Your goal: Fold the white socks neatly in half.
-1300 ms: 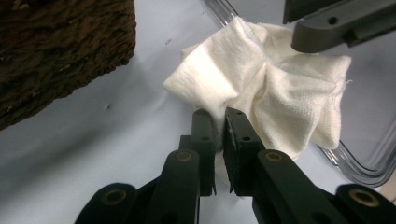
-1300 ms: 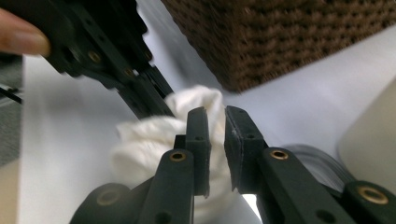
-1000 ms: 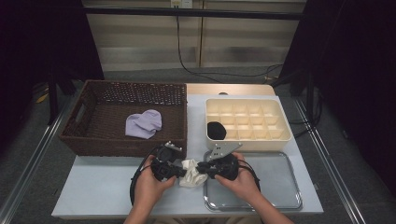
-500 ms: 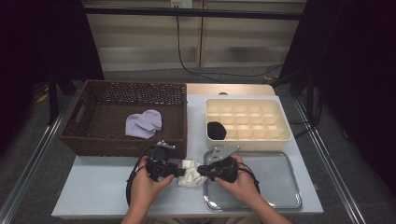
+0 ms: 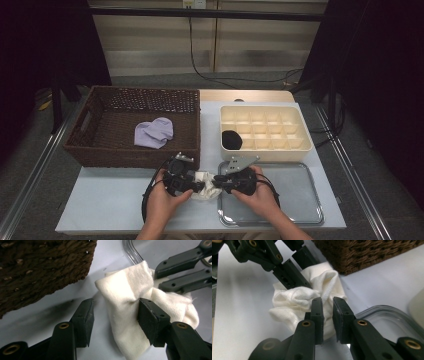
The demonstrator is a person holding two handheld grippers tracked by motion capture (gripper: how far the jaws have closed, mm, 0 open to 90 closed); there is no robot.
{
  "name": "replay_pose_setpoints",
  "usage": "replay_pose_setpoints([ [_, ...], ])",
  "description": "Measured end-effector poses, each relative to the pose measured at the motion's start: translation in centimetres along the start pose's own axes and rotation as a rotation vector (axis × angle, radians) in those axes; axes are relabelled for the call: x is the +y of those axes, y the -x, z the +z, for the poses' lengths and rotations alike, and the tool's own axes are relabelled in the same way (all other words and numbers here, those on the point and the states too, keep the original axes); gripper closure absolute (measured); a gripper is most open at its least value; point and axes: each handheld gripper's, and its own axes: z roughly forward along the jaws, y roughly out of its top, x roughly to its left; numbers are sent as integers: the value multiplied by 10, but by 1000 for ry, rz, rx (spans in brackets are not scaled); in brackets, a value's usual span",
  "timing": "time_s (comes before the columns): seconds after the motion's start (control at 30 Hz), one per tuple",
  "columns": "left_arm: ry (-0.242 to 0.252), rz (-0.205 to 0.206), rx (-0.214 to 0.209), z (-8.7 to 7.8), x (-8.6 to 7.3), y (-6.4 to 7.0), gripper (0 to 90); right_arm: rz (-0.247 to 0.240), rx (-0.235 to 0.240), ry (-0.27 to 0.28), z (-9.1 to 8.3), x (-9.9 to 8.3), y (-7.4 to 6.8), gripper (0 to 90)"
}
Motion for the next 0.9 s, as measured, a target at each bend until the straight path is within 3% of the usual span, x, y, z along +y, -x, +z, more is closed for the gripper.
replay_pose_setpoints([
  [0.2,28,-6,-6,-7,2,-1,457,-26,7,-23,-1,3,-3,794],
  [0.33,38,-11,2,-10,2,-5,438,-12,16,-29,5,-3,-3,802],
  [0.47,11,-24,-35,-7,0,-6,437,-17,16,-31,5,-3,-3,802],
  [0.67,2,-6,-2,0,-1,-2,448,0,27,-28,6,-5,0,804],
  [0.73,5,28,26,1,-1,2,467,2,25,-26,6,-5,-1,805],
  [0.8,-14,34,-2,2,0,4,590,-3,23,-25,7,-5,-1,805],
  [0.9,-16,24,-2,3,0,4,600,-2,25,-24,7,-5,-1,805],
])
